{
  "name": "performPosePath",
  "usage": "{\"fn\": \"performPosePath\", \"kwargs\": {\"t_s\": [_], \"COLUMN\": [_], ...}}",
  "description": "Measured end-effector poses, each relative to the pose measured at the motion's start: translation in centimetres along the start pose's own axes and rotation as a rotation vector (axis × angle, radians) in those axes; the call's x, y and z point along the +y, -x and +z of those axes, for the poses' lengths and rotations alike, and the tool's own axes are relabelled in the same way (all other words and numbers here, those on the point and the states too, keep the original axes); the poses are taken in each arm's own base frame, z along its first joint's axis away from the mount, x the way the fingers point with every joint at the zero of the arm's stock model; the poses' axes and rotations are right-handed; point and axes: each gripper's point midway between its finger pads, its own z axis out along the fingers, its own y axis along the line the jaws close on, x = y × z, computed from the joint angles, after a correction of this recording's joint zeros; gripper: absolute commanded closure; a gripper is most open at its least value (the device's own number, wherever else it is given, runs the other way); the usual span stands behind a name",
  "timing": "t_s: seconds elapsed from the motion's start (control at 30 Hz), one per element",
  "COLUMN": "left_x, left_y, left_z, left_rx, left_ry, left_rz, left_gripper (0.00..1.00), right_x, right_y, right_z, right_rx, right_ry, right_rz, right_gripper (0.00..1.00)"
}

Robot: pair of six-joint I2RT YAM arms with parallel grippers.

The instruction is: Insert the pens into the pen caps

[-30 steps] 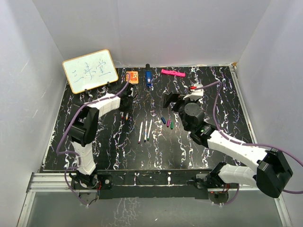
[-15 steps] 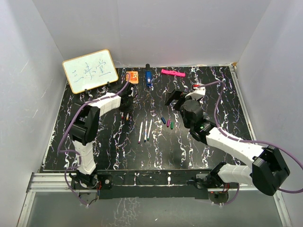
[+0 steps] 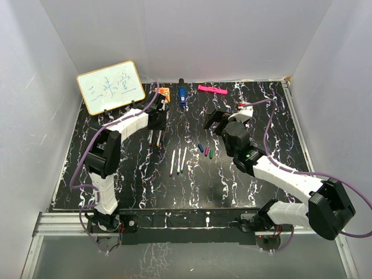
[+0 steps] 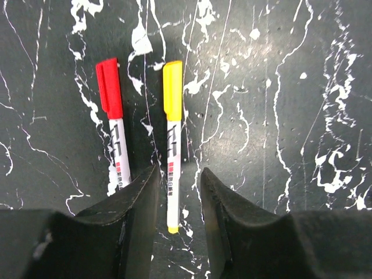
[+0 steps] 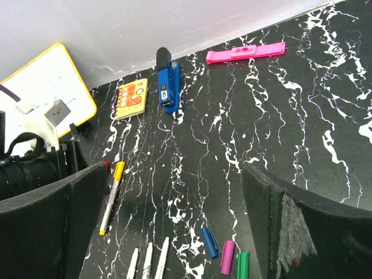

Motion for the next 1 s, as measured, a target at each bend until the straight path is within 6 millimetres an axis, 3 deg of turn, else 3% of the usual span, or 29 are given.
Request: {"fn": "performPosePath", "kwargs": {"t_s": [0.1, 0.3, 0.4, 0.5, 0.67, 0.83, 1.0], "left_x": [-0.2, -0.2, -0.2, -0.4, -0.9, -3.7, -6.4], "left_y": [0.9, 0.8, -0.3, -2.0, -4.1, -5.5, -7.8], "left_z": [-0.3, -0.4, -0.9, -1.9, -4.8, -8.2, -9.4], "left_rx": [-0.021, -0.021, -0.006, 0.018, 0.027, 0.022, 0.075], "left_ry": [-0.004, -0.008, -0.028, -0.062, -0.113, -0.184, -0.237], "left_rz": [-0.003, -0.004, -0.004, -0.011, -0.012, 0.048, 0.103], "left_gripper": [0.64, 0.61, 0.61, 0.61, 0.60, 0.58, 0.56], "right_x": [-0.1, -0.7, -1.2, -1.9, -2.8, -2.7, -3.1], "right_y": [-0.1, -0.2, -0.7, -1.5, -2.4, -3.0, -4.5], "right_z": [0.1, 0.5, 1.0, 1.5, 1.8, 1.9, 2.1], "right_rx": [0.002, 0.009, 0.024, 0.046, 0.074, 0.093, 0.137], "right_ry": [-0.003, -0.014, -0.021, -0.036, -0.057, -0.049, -0.057], "right_rz": [-0.002, -0.008, -0.014, -0.026, -0.049, -0.055, -0.070], "right_gripper": [0.02, 0.06, 0.11, 0.22, 0.39, 0.45, 0.43]}}
